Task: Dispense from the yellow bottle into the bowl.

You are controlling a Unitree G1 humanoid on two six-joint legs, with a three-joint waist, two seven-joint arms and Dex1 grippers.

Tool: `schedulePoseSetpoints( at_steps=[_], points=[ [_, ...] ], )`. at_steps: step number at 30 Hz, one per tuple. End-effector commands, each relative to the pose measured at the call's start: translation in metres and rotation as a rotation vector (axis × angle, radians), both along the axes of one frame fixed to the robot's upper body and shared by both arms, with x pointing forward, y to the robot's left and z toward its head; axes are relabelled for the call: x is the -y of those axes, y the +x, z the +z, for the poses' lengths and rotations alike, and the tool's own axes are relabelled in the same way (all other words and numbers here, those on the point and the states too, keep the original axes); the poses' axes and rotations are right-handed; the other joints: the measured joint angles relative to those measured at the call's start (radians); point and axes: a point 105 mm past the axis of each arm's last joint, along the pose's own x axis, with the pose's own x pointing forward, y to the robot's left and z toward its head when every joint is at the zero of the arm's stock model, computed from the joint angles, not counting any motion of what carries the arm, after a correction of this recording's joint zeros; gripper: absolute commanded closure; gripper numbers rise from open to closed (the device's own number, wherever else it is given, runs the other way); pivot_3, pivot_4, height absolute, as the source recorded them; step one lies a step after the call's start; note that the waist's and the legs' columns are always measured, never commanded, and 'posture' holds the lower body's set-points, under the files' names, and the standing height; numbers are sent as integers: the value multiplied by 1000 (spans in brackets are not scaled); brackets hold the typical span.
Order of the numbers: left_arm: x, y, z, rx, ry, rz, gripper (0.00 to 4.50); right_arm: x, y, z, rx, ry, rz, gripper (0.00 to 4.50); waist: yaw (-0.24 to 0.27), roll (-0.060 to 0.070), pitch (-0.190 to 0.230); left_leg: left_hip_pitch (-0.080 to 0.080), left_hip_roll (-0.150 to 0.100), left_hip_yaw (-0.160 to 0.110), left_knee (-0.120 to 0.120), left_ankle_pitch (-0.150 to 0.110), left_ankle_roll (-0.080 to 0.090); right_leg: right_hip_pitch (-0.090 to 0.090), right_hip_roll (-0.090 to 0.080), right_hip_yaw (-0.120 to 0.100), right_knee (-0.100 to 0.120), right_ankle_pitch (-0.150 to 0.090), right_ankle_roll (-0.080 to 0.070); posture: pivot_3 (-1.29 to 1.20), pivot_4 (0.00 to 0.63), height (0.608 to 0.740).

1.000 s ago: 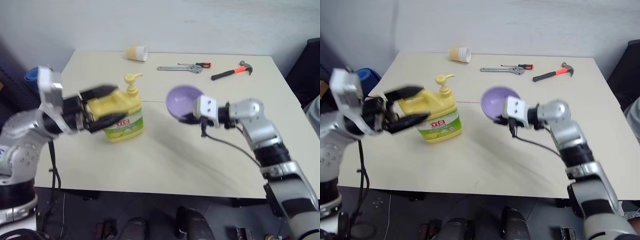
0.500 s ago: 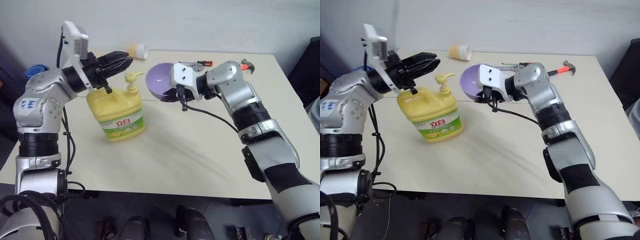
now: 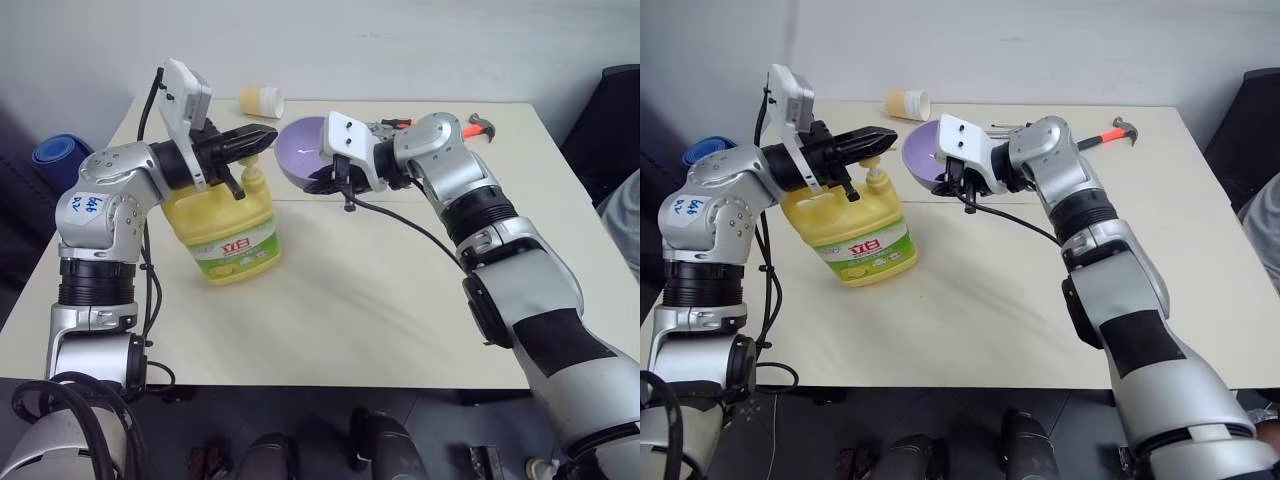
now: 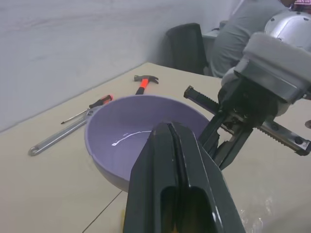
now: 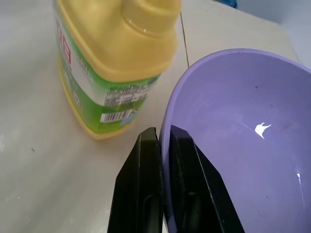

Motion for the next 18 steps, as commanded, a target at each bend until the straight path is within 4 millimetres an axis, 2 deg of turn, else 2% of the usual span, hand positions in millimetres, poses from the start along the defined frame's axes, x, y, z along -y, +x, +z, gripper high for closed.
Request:
schedulePoseSetpoints(
  at_steps=[1,6,18],
  points=[
    [-6,1,9,39,-7,50,4486,-9,-4,24,62,44,34,4500,0,0,0,0,0,0,0,0,0,0,0,0,0,0,0,0,150,740],
    [-10,-1,28,46,-114,40,4486,-12,-4,28,65,57,34,4500,1,0,0,0,0,-1,1,0,0,0,-1,0,1,0,0,0,150,740],
    [-9,-1,1,-30,-2,48,4486,-13,-3,33,70,84,24,4500,2,0,0,0,-1,-1,1,0,0,0,-1,1,1,0,0,0,150,740]
  ],
)
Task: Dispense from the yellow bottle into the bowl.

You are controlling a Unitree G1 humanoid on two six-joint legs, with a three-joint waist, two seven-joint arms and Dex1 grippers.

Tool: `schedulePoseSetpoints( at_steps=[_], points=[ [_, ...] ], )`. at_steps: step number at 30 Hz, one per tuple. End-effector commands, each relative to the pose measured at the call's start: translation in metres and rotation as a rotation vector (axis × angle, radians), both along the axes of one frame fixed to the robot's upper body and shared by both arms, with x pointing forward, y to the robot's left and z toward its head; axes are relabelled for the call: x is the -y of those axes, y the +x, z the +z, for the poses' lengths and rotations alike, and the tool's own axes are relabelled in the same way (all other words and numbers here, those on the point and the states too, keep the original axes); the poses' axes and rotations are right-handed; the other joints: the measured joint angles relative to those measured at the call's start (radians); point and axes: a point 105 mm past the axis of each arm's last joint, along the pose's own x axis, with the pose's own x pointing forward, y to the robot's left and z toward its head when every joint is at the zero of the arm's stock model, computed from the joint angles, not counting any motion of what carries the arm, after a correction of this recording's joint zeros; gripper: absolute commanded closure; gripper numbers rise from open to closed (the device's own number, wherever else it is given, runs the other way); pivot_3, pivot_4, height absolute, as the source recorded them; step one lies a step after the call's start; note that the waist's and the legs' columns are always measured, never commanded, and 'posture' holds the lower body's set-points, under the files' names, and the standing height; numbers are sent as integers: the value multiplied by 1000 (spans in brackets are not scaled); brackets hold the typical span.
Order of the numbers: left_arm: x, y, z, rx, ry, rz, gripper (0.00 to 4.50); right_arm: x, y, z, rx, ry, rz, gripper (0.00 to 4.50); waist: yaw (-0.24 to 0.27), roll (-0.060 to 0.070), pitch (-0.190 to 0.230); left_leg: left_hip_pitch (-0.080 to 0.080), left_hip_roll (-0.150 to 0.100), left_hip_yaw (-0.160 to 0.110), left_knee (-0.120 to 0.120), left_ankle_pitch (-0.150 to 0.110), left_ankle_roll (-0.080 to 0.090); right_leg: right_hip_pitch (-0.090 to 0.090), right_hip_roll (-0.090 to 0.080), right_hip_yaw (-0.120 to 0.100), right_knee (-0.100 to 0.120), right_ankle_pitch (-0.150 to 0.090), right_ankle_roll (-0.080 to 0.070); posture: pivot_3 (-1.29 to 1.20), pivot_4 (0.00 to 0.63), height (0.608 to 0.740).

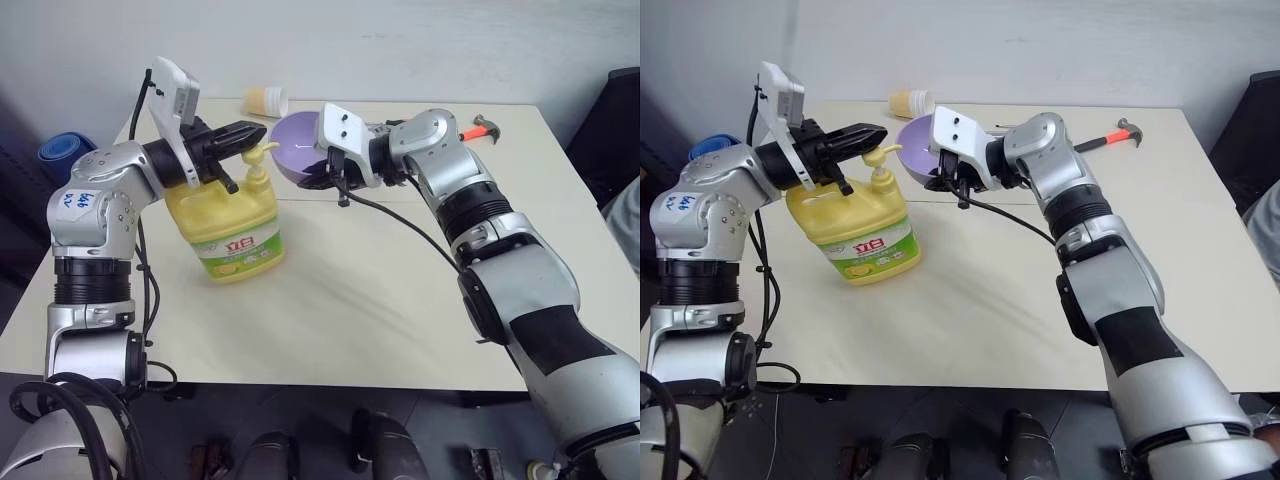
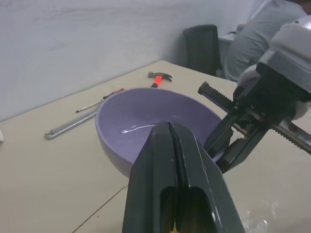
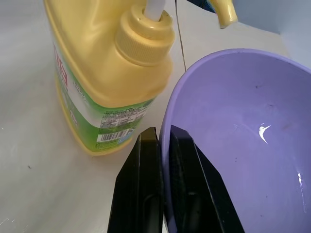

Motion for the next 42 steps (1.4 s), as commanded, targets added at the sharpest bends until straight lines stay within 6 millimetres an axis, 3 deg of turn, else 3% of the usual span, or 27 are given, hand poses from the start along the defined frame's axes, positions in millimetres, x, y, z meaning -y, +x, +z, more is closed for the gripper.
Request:
schedulePoseSetpoints(
  at_steps=[1,17,32,42],
  points=[
    [-3,-1,-4,3,51,26,4486,-10,-5,26,72,46,38,4500,0,0,0,0,0,0,0,0,0,0,0,0,0,0,0,0,150,740],
    [-7,5,-51,-172,126,94,4486,-17,-9,27,53,52,62,4500,0,0,0,5,0,1,0,0,0,2,0,3,3,0,0,0,150,740],
    [-12,4,-83,-303,141,110,4486,-21,-11,27,45,69,72,4500,0,1,-3,7,0,2,1,0,0,5,-1,4,5,0,0,0,150,740],
    [-14,4,-94,-339,140,114,4486,-22,-11,27,43,73,76,4500,4,3,-7,9,-1,2,1,0,0,6,-1,5,6,0,0,0,150,740]
  ],
)
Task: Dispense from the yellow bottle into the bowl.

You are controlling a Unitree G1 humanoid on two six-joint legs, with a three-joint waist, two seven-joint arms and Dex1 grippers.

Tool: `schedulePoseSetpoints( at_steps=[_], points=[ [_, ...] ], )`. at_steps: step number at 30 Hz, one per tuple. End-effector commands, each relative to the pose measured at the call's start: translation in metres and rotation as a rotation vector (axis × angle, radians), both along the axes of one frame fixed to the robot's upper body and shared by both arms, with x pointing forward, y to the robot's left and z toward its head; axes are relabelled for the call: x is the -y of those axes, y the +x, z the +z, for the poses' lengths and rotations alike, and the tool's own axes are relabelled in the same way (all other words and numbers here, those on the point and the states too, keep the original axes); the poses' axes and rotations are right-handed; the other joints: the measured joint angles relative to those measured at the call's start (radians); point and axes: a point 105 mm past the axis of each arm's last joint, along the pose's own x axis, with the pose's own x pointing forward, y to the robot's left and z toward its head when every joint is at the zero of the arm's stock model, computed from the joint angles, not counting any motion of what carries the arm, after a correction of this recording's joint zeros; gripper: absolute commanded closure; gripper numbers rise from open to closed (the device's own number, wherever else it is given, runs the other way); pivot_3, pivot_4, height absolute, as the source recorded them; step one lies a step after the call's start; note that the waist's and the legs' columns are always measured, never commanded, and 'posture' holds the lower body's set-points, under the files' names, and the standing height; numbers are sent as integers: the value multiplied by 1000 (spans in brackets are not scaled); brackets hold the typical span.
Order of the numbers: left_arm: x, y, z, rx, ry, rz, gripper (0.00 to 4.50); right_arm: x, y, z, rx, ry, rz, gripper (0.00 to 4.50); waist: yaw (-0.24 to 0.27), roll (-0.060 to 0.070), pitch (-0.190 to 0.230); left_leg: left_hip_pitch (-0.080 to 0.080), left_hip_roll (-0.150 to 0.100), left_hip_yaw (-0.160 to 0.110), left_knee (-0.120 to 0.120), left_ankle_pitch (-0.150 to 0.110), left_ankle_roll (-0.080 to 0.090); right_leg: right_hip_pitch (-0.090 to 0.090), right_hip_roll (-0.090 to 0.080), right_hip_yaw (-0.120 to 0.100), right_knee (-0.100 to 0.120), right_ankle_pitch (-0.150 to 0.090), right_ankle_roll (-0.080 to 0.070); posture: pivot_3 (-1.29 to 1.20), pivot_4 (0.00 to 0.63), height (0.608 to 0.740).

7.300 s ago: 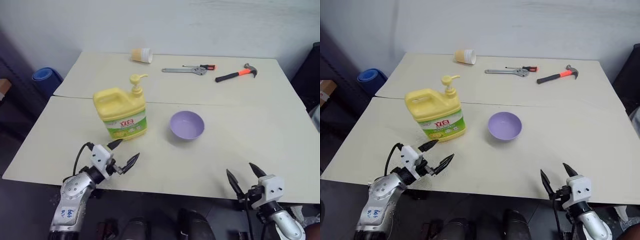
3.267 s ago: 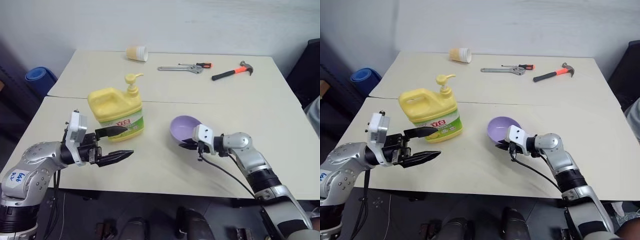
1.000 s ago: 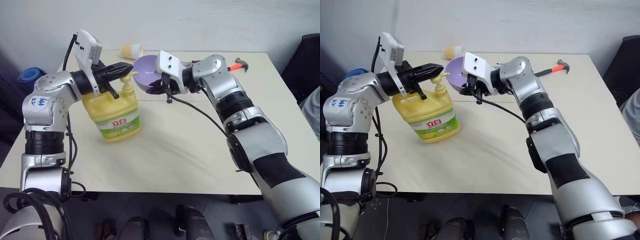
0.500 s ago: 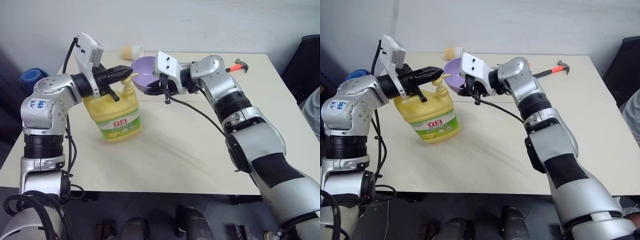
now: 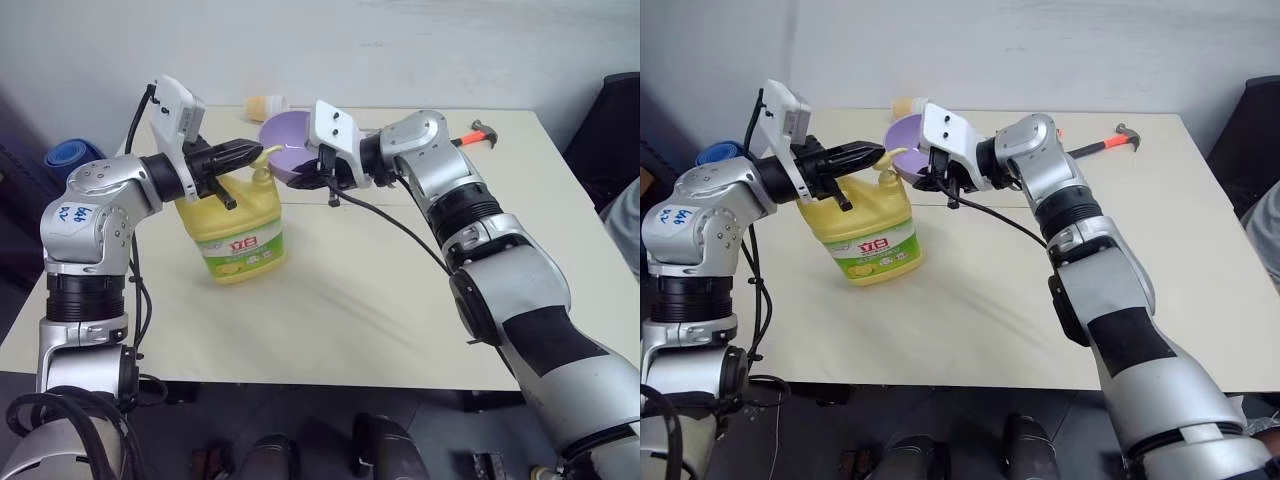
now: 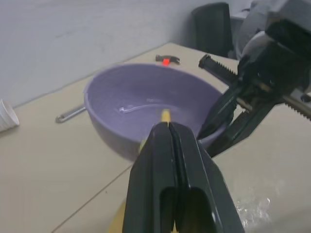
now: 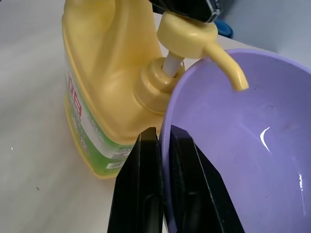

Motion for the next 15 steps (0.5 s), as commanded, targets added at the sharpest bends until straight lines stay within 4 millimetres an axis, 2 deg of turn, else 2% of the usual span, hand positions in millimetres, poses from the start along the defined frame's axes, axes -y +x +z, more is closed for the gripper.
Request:
schedulePoseSetpoints(
  at_steps=[1,6,12,15],
  points=[
    [-5,7,-70,-274,59,46,4486,-9,-6,26,61,45,37,4500,0,0,0,0,0,0,0,0,0,0,0,0,0,0,0,0,150,740],
    [-5,6,-72,-276,54,42,4486,-9,-6,25,60,45,38,4500,0,0,-1,1,0,0,0,0,0,0,0,1,0,0,0,0,150,740],
    [-6,4,-49,-225,42,16,4486,-9,-7,24,57,43,41,4500,0,0,-1,1,0,0,0,0,0,1,0,1,1,0,0,0,150,740],
    [-7,3,-45,-225,76,6,4486,-10,-7,23,55,41,45,4500,-1,0,0,1,0,1,0,0,0,0,0,1,1,0,0,0,150,740]
  ],
)
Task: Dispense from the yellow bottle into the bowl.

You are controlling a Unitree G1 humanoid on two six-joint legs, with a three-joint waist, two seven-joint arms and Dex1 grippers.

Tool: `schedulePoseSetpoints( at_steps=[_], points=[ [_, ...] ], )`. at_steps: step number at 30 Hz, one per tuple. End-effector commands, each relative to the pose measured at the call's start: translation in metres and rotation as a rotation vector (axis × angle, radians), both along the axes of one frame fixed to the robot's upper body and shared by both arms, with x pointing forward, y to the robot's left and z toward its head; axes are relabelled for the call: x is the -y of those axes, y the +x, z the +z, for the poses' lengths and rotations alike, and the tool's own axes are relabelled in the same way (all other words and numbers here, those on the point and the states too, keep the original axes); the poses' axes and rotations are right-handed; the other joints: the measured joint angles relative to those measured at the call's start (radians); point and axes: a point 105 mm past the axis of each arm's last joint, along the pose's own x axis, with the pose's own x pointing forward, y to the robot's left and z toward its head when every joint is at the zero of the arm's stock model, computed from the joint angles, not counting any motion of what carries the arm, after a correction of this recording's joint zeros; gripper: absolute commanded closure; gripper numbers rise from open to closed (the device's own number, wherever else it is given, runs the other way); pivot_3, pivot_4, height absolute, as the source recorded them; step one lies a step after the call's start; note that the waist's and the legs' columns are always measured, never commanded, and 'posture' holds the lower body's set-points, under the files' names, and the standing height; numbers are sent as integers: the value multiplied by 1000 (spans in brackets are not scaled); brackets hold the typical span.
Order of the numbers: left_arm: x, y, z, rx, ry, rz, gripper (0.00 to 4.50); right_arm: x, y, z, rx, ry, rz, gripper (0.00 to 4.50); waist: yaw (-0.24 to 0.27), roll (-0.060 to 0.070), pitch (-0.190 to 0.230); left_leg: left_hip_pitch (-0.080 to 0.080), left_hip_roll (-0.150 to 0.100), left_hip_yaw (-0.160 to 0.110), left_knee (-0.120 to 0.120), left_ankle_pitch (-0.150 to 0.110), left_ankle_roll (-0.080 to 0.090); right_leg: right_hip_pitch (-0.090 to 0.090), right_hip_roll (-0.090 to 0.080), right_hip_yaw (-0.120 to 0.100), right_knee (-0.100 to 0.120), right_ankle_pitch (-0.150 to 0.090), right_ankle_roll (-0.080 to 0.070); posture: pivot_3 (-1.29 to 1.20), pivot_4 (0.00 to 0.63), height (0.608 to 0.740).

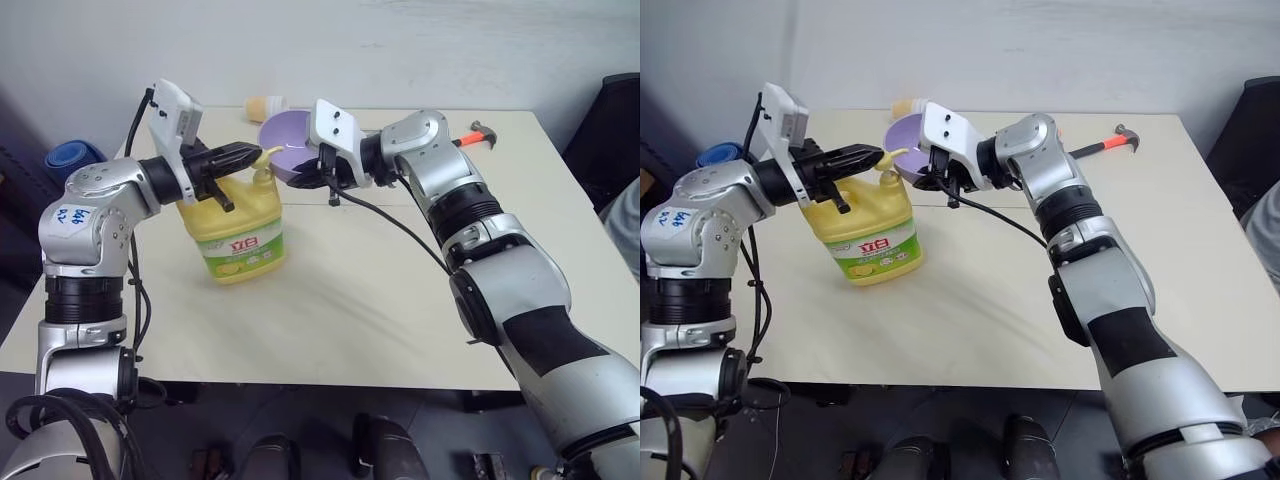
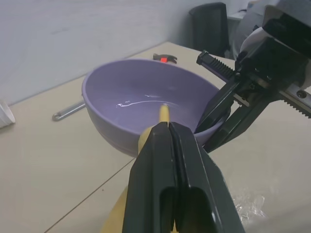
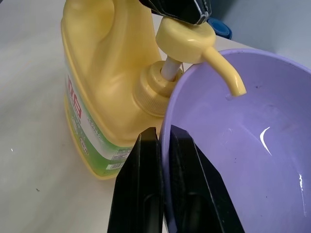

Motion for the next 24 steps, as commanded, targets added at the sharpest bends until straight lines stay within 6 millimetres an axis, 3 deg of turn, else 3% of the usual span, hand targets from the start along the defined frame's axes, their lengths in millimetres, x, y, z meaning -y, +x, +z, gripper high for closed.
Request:
schedulePoseSetpoints(
  at_steps=[1,6,20,24],
  points=[
    [-4,4,-47,-220,95,15,4486,-10,-7,23,57,38,47,4500,0,0,0,0,0,0,0,0,0,0,0,0,0,0,0,0,150,740],
    [-3,1,-54,-294,173,5,4486,-10,-8,21,57,33,53,4500,2,0,0,-1,0,0,0,0,0,0,0,0,0,0,0,0,150,740],
    [0,0,-64,-343,183,-20,4486,-12,-9,19,54,45,62,4500,0,0,0,0,0,0,0,0,0,0,0,0,0,0,0,0,150,740],
    [-1,1,-52,-295,118,-17,4486,-12,-9,19,50,51,61,4500,1,0,0,0,0,0,0,0,0,0,0,1,0,0,0,0,150,740]
  ],
)
